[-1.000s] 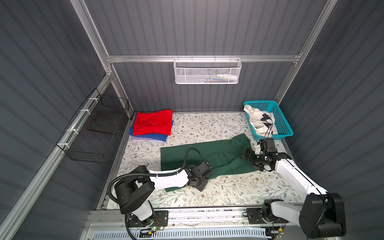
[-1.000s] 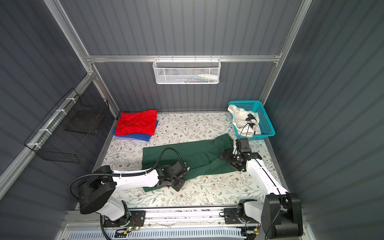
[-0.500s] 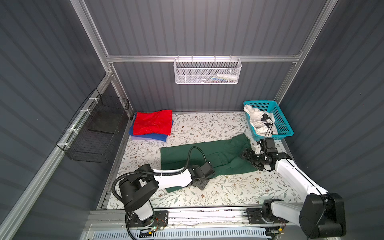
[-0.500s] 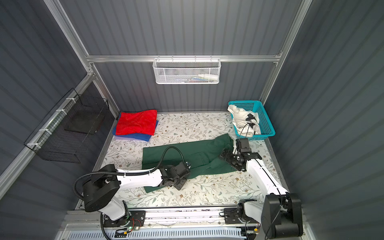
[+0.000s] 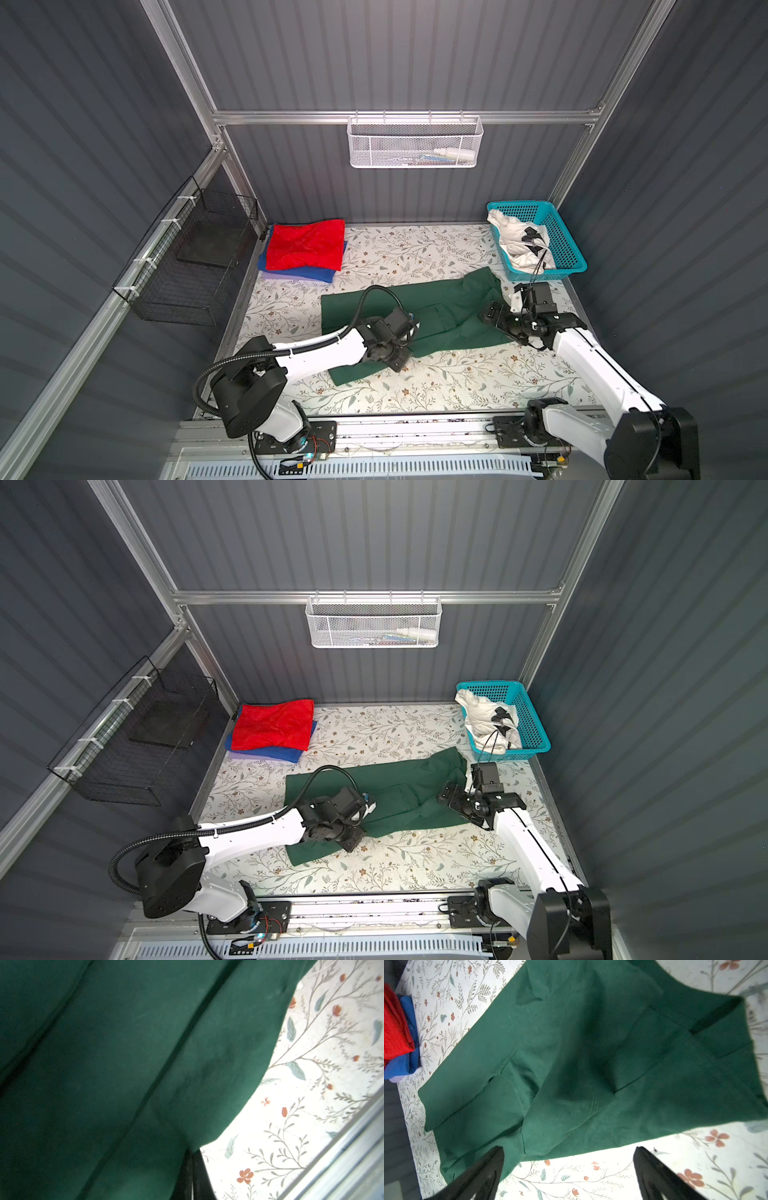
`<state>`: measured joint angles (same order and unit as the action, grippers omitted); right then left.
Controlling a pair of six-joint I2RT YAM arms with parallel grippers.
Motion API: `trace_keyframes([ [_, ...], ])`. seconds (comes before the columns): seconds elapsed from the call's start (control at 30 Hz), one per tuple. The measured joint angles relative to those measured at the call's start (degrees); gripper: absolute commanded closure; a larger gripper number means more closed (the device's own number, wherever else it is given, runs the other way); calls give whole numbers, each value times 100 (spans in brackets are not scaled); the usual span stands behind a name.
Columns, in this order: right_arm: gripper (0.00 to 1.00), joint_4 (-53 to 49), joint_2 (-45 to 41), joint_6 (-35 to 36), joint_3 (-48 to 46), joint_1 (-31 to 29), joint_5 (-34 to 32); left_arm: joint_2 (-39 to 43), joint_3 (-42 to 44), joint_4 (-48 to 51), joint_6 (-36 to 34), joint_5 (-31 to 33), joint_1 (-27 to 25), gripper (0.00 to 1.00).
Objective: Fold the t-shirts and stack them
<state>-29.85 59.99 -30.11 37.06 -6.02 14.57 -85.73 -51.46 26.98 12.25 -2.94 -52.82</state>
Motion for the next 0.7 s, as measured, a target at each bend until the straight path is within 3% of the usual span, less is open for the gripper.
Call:
trace_keyframes([
  [0.2, 2, 101, -610, 120, -518, -409, -70, -240, -369, 166, -400, -955, 850, 100],
  [0.43, 2, 232, -586, 354, -568, -931, -210, -1113, -848, 310, -660, -1672, 1093, 100],
  [0.7, 4, 243, -170, 507, -433, -1532, -476, -1561, -1110, 348, -737, -2225, 1471, 100],
])
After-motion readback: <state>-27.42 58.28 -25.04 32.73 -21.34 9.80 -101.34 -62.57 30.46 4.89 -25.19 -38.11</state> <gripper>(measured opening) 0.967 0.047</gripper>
